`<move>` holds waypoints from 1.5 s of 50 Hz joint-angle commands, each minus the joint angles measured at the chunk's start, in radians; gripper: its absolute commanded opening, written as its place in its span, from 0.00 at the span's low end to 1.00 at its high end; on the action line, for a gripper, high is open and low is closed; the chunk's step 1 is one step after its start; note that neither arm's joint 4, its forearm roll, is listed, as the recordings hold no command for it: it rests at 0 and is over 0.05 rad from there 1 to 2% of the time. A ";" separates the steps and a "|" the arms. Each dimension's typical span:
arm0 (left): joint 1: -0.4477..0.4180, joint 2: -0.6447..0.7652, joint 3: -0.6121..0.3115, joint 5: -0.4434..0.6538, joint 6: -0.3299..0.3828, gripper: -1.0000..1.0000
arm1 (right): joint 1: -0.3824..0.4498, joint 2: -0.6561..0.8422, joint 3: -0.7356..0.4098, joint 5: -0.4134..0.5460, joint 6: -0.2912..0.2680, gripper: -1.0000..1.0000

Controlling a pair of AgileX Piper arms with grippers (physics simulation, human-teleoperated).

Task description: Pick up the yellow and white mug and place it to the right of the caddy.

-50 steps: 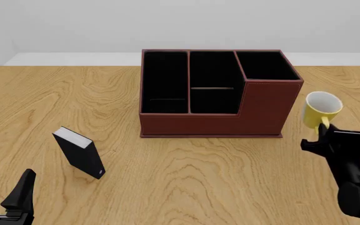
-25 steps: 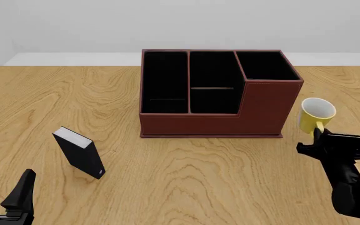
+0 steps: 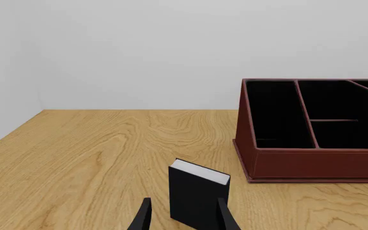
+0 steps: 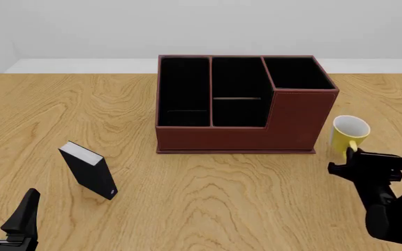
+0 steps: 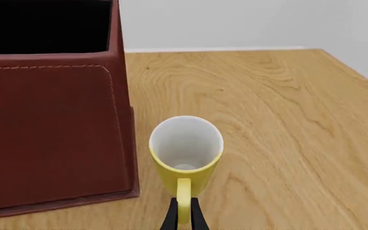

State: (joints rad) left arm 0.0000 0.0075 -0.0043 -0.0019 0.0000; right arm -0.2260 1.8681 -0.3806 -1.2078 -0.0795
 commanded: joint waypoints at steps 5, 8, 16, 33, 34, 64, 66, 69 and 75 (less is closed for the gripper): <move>0.000 0.000 0.000 0.000 0.000 1.00 | -0.002 0.040 -0.016 -0.011 0.012 0.00; 0.000 0.000 0.000 0.000 0.000 1.00 | -0.002 0.047 -0.019 -0.012 0.012 0.00; 0.000 0.000 0.000 0.000 0.000 1.00 | -0.002 0.072 -0.031 -0.011 0.013 0.00; 0.000 0.000 0.000 0.000 0.000 1.00 | -0.003 0.099 -0.040 -0.011 0.011 0.00; 0.000 0.000 0.000 0.000 0.000 1.00 | -0.002 0.099 -0.040 -0.011 0.012 0.00; 0.000 0.000 0.000 0.000 0.000 1.00 | 0.001 0.146 -0.059 -0.012 0.029 1.00; 0.000 0.000 0.000 0.000 0.000 1.00 | -0.001 0.144 -0.057 -0.012 0.026 1.00; 0.000 0.000 0.000 0.000 0.000 1.00 | -0.003 0.140 -0.054 -0.012 0.026 1.00; 0.000 0.000 0.000 0.000 0.000 1.00 | -0.006 0.131 -0.046 -0.012 0.024 1.00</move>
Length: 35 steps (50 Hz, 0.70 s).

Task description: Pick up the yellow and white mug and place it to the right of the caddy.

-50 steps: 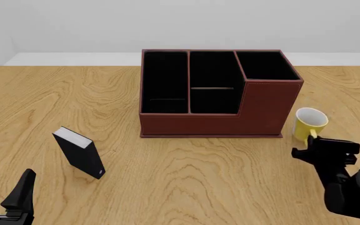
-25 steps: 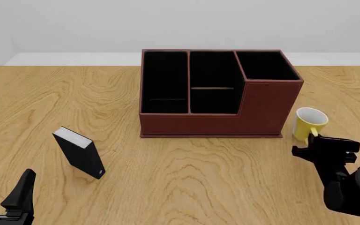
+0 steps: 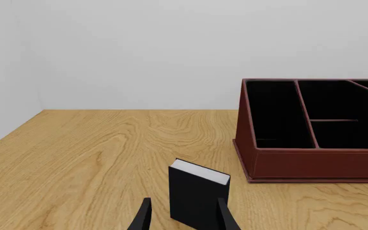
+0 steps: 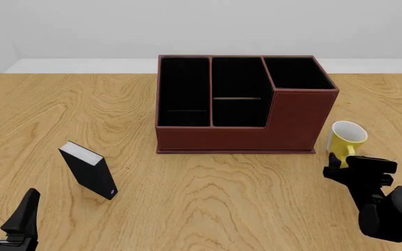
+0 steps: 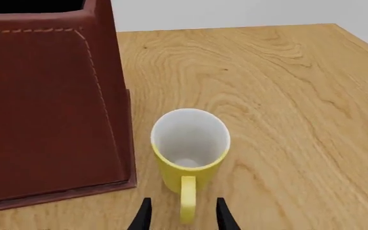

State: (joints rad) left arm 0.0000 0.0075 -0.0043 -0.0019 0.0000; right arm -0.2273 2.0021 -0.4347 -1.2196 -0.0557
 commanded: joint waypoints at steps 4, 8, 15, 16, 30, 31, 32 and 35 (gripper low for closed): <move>0.000 0.000 0.000 0.000 0.000 1.00 | -0.008 -0.032 0.025 0.000 -0.005 1.00; 0.000 0.000 0.000 0.000 0.000 1.00 | -0.011 -0.055 0.041 0.000 -0.009 1.00; 0.000 0.000 0.000 0.000 0.000 1.00 | 0.001 -0.120 0.086 0.000 -0.019 1.00; 0.000 0.000 0.000 0.000 0.000 1.00 | 0.008 -0.125 0.093 0.000 -0.020 1.00; 0.000 0.000 0.000 0.000 0.000 1.00 | 0.017 -0.181 0.138 0.000 -0.036 1.00; 0.000 0.000 0.000 0.000 0.000 1.00 | 0.019 -0.189 0.144 0.001 -0.038 1.00; 0.000 0.000 0.000 0.000 0.000 1.00 | 0.021 -0.200 0.152 0.001 -0.044 1.00; 0.000 0.000 0.000 0.000 0.000 1.00 | 0.023 -0.211 0.161 0.001 -0.042 1.00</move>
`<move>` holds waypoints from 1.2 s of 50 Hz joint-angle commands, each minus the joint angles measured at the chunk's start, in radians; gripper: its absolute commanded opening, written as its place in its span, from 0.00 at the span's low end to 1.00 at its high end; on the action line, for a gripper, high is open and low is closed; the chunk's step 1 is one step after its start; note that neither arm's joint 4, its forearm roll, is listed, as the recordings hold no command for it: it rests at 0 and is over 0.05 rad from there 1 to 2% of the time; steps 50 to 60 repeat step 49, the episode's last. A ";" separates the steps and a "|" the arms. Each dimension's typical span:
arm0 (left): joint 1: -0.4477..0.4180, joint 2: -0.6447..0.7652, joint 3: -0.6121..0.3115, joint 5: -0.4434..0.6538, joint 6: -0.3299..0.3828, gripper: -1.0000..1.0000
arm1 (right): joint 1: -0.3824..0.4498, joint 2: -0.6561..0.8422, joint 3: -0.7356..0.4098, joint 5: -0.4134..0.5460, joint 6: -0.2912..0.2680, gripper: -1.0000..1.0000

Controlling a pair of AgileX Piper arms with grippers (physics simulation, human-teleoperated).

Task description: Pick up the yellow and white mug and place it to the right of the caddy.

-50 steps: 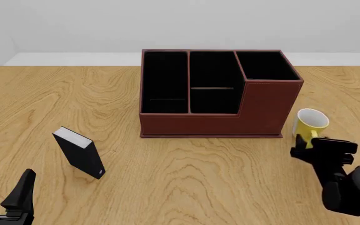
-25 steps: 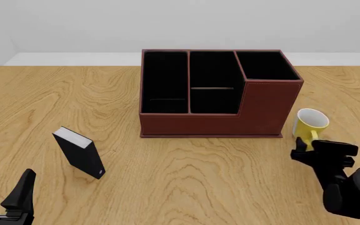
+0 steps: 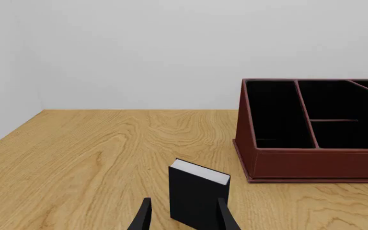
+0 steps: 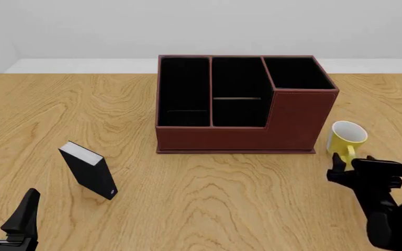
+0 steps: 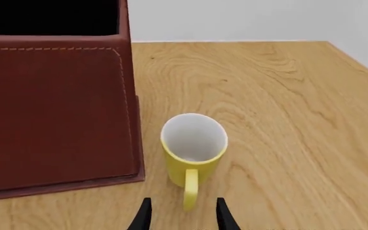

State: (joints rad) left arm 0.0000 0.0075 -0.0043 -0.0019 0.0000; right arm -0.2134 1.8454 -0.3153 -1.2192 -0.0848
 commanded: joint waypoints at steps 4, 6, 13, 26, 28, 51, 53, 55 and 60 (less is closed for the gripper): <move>0.000 0.000 0.000 0.000 0.000 1.00 | 0.009 -0.066 0.051 0.001 -0.015 1.00; 0.000 0.000 0.000 0.000 0.000 1.00 | 0.008 -0.079 0.060 0.001 -0.016 1.00; 0.000 0.000 0.000 0.000 0.000 1.00 | 0.010 -0.103 0.080 0.001 -0.021 1.00; 0.000 0.000 0.000 0.000 0.000 1.00 | 0.023 -0.171 0.134 0.002 -0.036 1.00; 0.000 0.000 0.000 0.000 0.000 1.00 | 0.026 -0.182 0.141 0.003 -0.035 1.00; 0.000 0.000 0.000 0.000 0.000 1.00 | 0.050 -0.283 0.215 0.009 -0.058 1.00; 0.000 0.000 0.000 0.000 0.000 1.00 | 0.050 -0.283 0.215 0.009 -0.058 1.00; 0.000 0.000 0.000 0.000 0.000 1.00 | 0.050 -0.283 0.215 0.009 -0.058 1.00; 0.000 0.000 0.000 0.000 0.000 1.00 | 0.050 -0.283 0.215 0.009 -0.058 1.00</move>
